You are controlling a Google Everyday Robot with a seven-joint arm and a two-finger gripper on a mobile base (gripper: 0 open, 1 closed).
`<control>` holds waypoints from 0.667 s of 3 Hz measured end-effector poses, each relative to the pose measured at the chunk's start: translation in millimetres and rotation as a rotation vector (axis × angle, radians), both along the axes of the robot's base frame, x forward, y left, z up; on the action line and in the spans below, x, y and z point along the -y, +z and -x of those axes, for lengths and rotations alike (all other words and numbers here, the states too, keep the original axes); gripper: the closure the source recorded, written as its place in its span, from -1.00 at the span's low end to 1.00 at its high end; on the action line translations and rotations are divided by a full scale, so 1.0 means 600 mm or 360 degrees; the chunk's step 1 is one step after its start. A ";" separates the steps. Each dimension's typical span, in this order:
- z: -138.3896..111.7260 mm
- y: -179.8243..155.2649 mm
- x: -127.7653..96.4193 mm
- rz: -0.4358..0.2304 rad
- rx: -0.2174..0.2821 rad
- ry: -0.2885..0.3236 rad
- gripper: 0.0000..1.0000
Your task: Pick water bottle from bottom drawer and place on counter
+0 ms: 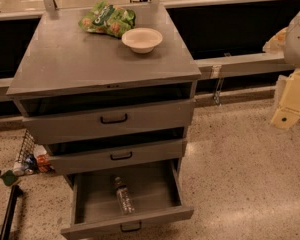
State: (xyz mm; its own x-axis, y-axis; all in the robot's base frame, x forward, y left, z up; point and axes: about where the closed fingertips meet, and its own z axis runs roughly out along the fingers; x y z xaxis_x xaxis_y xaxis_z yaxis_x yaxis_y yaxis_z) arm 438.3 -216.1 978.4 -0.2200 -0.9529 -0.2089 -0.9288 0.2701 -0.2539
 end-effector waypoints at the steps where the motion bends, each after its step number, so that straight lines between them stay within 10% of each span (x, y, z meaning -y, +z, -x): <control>1: -0.001 0.001 -0.002 -0.0016 0.0007 -0.0005 -1.00; 2: -0.005 0.004 -0.007 -0.0075 0.0031 -0.0023 -1.00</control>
Offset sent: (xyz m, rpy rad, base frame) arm 0.0059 0.0069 -0.0008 0.0929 -0.0173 -0.0281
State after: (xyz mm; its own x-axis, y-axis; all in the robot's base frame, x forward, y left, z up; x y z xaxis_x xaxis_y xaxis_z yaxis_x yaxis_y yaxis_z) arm 441.1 -211.8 980.7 -0.2293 -0.9386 -0.2577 -0.9197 0.2956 -0.2585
